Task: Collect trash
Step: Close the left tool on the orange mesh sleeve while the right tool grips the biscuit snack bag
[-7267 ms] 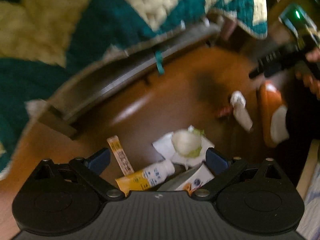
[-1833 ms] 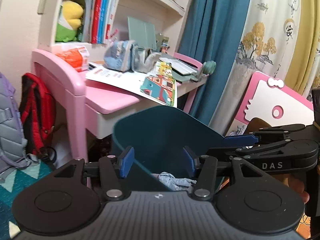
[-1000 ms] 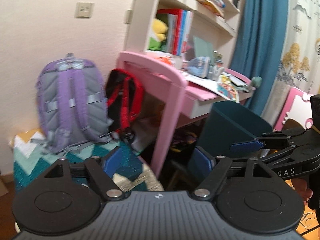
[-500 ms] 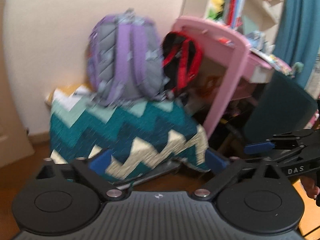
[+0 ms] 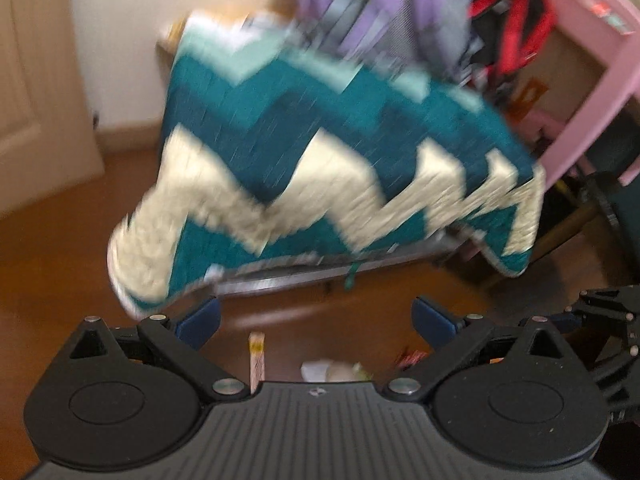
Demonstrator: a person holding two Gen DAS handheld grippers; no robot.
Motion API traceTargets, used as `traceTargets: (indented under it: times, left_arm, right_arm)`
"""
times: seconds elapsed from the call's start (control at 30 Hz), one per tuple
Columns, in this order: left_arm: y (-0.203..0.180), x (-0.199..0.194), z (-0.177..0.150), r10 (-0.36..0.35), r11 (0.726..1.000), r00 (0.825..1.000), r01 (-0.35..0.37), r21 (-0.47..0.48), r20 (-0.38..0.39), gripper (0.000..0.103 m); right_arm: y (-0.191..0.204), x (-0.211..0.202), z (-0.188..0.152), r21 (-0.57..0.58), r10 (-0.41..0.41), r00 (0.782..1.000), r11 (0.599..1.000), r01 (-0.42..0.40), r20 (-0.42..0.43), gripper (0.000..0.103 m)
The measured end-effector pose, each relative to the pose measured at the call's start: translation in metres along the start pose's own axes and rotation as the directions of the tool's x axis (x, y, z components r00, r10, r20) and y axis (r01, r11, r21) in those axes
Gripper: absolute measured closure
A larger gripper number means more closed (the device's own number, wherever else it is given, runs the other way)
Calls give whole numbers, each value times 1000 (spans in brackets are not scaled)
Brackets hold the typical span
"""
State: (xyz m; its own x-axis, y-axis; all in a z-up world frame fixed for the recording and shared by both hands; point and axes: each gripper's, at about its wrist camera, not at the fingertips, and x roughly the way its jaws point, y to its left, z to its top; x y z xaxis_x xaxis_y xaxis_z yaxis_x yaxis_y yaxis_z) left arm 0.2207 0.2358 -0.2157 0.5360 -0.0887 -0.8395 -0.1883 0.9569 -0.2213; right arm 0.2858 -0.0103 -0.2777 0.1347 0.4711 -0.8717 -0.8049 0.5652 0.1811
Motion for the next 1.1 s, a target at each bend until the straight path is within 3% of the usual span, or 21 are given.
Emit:
traceTargets:
  times: [0.17, 0.33, 0.6, 0.87, 1.1]
  left_arm:
    - [36, 68, -22, 54, 999, 988, -52, 14, -146, 1]
    - [63, 128, -53, 57, 998, 962, -53, 21, -268, 1]
    - [98, 209, -115, 41, 998, 896, -58, -27, -443, 1]
    - [102, 260, -163, 40, 999, 865, -44, 4, -500, 1]
    - [108, 289, -182, 57, 998, 857, -55, 20, -511, 2]
  right_arm:
    - [15, 73, -9, -149, 37, 991, 987, -57, -131, 42]
    - [26, 142, -30, -282, 27, 962, 953, -107, -273, 42]
    - [41, 227, -64, -434, 28, 909, 872, -225, -415, 42]
    - [60, 277, -97, -605, -19, 901, 747, -275, -433, 42]
    - [62, 307, -106, -616, -34, 890, 734, -287, -455, 42]
